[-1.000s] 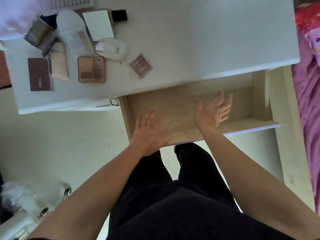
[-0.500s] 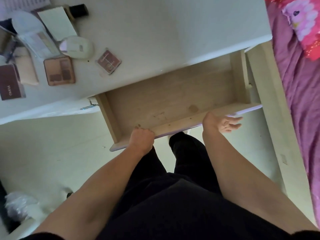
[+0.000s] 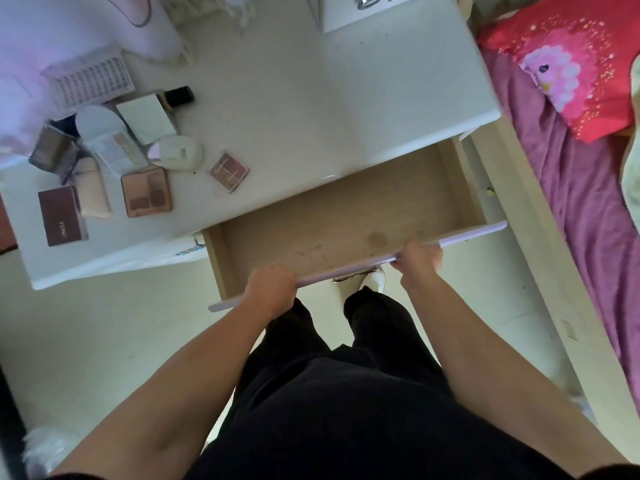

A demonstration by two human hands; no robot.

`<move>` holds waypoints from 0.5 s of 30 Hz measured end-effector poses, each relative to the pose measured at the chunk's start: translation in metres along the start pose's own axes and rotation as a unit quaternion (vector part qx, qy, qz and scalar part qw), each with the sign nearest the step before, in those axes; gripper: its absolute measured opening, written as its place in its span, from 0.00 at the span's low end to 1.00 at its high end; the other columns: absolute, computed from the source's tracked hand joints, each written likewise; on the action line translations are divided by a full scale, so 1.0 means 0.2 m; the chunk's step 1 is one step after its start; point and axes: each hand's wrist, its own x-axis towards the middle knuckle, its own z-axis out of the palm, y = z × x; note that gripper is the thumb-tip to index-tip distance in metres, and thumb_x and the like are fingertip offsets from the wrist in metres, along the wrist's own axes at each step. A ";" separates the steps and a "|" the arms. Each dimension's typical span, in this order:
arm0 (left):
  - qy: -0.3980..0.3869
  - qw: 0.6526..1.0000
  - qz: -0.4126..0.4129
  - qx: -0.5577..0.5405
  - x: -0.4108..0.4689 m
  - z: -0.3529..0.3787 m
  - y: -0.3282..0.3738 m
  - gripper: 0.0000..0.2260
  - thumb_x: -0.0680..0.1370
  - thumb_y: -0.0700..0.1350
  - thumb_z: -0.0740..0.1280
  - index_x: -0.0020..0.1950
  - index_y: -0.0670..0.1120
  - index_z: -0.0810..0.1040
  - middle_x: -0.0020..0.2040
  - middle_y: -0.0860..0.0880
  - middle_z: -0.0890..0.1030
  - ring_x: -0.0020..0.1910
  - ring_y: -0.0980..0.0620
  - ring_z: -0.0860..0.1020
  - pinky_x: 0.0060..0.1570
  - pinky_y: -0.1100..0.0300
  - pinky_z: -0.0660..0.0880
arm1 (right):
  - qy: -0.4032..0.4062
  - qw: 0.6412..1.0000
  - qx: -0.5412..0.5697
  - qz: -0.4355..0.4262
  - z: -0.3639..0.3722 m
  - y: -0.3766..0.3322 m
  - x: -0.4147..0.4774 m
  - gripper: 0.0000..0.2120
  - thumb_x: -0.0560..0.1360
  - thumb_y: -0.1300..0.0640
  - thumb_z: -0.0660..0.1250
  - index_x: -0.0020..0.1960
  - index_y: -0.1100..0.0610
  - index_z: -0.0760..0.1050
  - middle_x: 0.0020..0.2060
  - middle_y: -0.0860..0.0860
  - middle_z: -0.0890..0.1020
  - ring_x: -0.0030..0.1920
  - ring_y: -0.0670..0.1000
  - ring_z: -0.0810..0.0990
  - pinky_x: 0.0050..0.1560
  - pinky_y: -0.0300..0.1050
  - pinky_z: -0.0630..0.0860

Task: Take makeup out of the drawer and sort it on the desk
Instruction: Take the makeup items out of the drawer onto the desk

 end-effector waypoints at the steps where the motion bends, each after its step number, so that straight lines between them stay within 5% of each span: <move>1: 0.003 1.000 0.005 0.001 0.00 0.00 -0.01 0.11 0.80 0.49 0.58 0.48 0.50 0.80 0.40 0.52 0.77 0.39 0.48 0.76 0.36 0.57 0.69 | 0.005 1.000 0.005 -0.014 0.00 0.01 0.01 0.05 0.79 0.58 0.65 0.49 0.55 0.68 0.34 0.48 0.73 0.33 0.48 0.73 0.36 0.38 0.68; 7: 0.033 0.999 0.035 -0.009 0.02 0.05 -0.04 0.12 0.81 0.50 0.57 0.51 0.49 0.79 0.46 0.49 0.81 0.44 0.46 0.79 0.39 0.56 0.72 | 0.035 0.998 -0.022 -0.049 -0.02 0.02 -0.02 0.14 0.73 0.60 0.62 0.58 0.56 0.71 0.40 0.54 0.83 0.38 0.55 0.86 0.34 0.42 0.77; 15: -0.006 0.996 0.085 0.026 0.08 0.07 -0.02 0.10 0.82 0.46 0.57 0.52 0.47 0.78 0.50 0.47 0.82 0.47 0.44 0.80 0.39 0.56 0.68 | 0.024 0.999 -0.024 -0.034 -0.02 0.02 0.01 0.03 0.73 0.63 0.63 0.43 0.58 0.69 0.36 0.54 0.80 0.35 0.56 0.86 0.28 0.38 0.74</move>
